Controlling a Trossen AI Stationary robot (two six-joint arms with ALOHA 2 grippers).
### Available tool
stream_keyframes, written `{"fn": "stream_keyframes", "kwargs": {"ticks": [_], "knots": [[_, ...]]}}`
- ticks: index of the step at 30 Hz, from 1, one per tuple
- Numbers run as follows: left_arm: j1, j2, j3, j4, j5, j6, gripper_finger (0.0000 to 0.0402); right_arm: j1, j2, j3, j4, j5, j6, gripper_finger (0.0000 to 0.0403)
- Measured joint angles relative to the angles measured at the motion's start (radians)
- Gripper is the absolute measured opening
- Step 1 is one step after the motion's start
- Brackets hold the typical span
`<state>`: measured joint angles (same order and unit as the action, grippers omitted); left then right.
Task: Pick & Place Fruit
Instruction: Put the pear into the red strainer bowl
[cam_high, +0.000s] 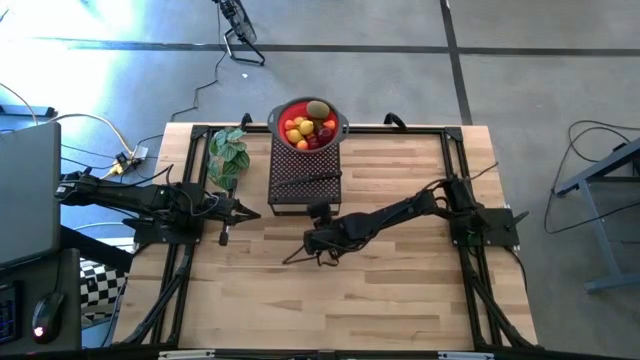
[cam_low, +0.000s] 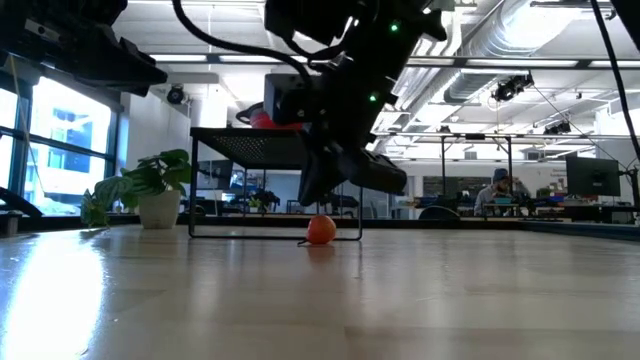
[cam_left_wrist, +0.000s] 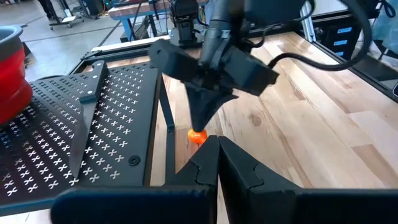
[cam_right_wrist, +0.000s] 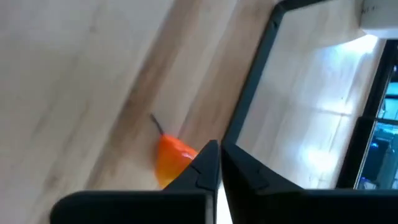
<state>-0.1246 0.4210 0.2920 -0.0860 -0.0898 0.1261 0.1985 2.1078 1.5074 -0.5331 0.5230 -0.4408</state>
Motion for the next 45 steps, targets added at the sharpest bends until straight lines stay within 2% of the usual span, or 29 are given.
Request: {"fn": "stream_keyframes", "kwargs": {"ticks": [4, 9, 28, 30, 35, 45], "knots": [[0.000, 0.000, 0.000, 0.000, 0.000, 0.000, 0.0003, -0.025, 0.000, 0.000, 0.000, -0.010, 0.002, 0.0003], [0.000, 0.000, 0.000, 0.000, 0.000, 0.000, 0.0003, -0.043, -0.002, 0.001, 0.003, -0.080, 0.014, 0.0003], [0.000, 0.000, 0.000, -0.023, 0.000, -0.002, 0.0003, -0.027, 0.011, -0.001, -0.077, -0.139, 0.034, 0.0002], [0.000, 0.000, 0.000, -0.023, 0.000, -0.002, 0.0003, -0.020, 0.018, -0.002, -0.075, -0.132, 0.036, 0.0002], [0.000, 0.000, 0.000, -0.022, 0.000, -0.002, 0.0003, -0.002, 0.010, -0.001, -0.066, -0.037, 0.059, 0.0002], [0.000, 0.000, 0.000, -0.022, 0.000, -0.002, 0.0003, 0.044, -0.070, -0.001, -0.046, -0.025, 0.235, 0.0002]]}}
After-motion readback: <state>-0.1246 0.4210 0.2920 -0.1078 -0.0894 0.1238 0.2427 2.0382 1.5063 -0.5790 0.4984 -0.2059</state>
